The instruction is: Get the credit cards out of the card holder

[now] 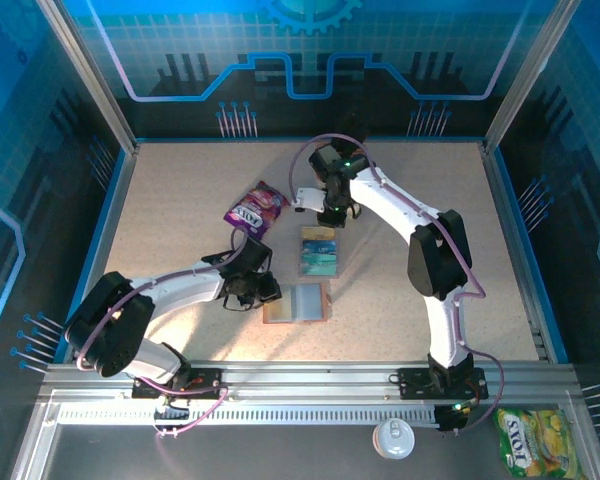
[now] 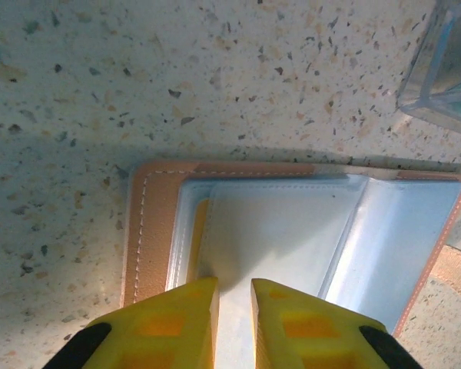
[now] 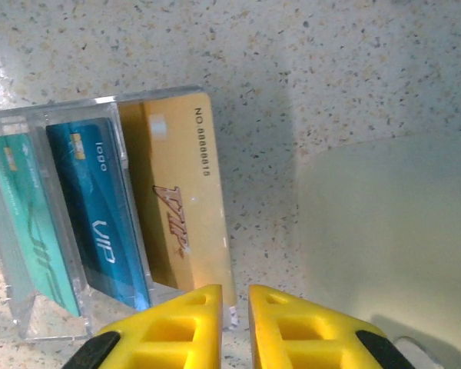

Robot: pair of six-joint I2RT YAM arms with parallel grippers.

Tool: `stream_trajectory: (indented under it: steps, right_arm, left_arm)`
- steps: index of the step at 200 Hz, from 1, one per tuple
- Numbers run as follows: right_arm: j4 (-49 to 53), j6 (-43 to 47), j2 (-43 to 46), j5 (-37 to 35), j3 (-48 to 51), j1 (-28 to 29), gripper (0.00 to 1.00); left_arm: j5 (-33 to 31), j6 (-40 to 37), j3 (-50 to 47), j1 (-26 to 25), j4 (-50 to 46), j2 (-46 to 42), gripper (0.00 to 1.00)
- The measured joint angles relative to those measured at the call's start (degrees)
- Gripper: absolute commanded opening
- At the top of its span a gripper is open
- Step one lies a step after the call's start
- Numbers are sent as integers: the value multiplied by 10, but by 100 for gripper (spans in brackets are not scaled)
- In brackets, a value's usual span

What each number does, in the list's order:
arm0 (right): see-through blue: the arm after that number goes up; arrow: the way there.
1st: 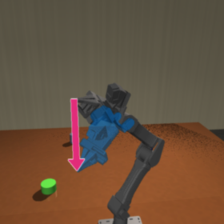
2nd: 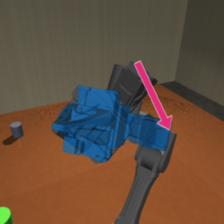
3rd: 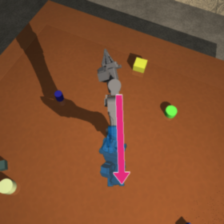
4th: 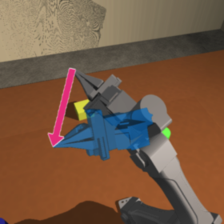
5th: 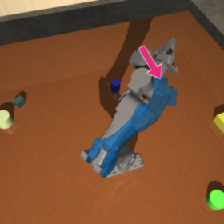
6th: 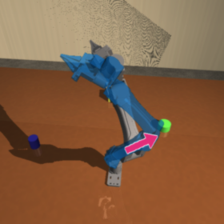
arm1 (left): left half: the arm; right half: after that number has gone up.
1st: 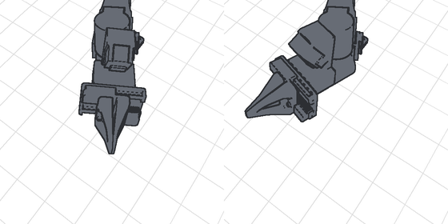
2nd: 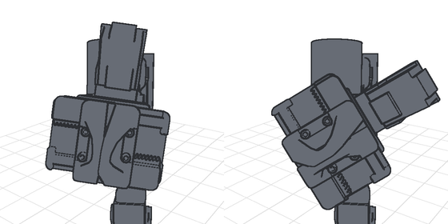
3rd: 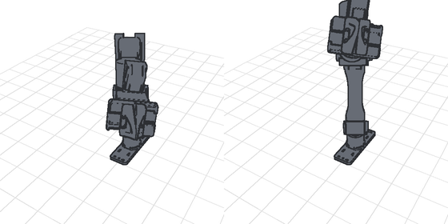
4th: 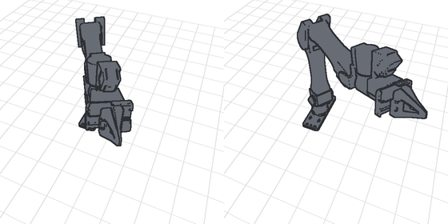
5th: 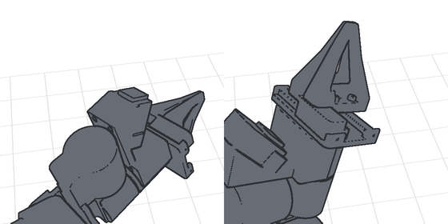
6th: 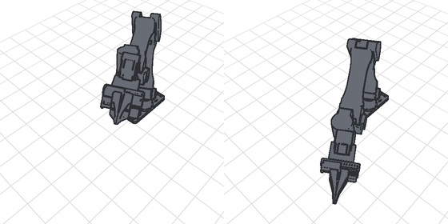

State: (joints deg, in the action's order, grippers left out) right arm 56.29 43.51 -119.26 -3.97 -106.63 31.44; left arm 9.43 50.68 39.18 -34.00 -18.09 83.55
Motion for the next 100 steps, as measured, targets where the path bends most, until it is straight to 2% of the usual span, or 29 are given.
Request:
stream_trajectory:
  steps: [44,72,100]
  right_arm:
    - [-18,-13,1,-2,2,4,8]
    - [-40,-40,21,-1,37,18,9]
    - [-70,-86,70,10,103,36,11]
  left_arm:
    - [0,0,0,0,4,0,20]
    - [0,0,0,0,4,0,20]
    - [0,2,-6,0,9,-6,29]
